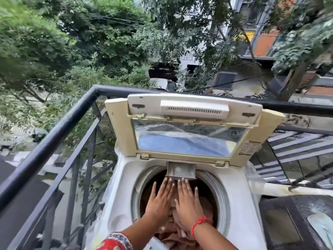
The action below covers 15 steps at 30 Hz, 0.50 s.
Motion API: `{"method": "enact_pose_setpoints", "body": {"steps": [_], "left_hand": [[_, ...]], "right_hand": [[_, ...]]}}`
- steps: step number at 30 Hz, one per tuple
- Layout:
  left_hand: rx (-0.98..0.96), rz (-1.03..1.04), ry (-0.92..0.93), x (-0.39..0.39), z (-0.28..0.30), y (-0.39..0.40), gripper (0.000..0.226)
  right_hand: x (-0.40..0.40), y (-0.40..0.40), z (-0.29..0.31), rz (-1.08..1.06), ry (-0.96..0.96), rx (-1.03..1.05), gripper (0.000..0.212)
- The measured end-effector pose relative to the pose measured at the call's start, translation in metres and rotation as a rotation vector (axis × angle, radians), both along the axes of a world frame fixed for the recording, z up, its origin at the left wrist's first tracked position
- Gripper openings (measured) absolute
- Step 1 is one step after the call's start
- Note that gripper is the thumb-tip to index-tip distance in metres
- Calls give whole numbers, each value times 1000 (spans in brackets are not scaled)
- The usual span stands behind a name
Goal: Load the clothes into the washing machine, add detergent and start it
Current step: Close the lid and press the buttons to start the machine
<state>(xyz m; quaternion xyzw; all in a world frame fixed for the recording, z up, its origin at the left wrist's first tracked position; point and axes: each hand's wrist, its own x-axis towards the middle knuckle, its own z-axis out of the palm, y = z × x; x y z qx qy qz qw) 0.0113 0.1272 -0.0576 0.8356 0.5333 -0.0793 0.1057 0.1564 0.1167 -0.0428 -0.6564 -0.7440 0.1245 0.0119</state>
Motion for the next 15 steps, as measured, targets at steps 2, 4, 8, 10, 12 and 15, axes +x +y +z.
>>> {"method": "enact_pose_setpoints", "body": {"steps": [2,4,8,10,12,15], "left_hand": [[-72,-82,-13,-2,-10,-4,102],[-80,-111,-38,0,-16,-2,110],[-122,-100,57,14,-2,19,99],[-148,-92,106,15,2,30,94],[-115,-70,84,15,2,40,88],[-126,-92,84,14,-3,51,84]], "right_hand": [[-5,-5,-13,-2,-17,-40,80],[-6,-3,-24,-12,-58,-63,81],[-4,14,-27,-38,-75,-9,60],[-3,24,-19,-35,-73,-30,62],[-2,33,-12,-29,-84,-31,63],[0,45,-11,-40,-103,-32,67]]}}
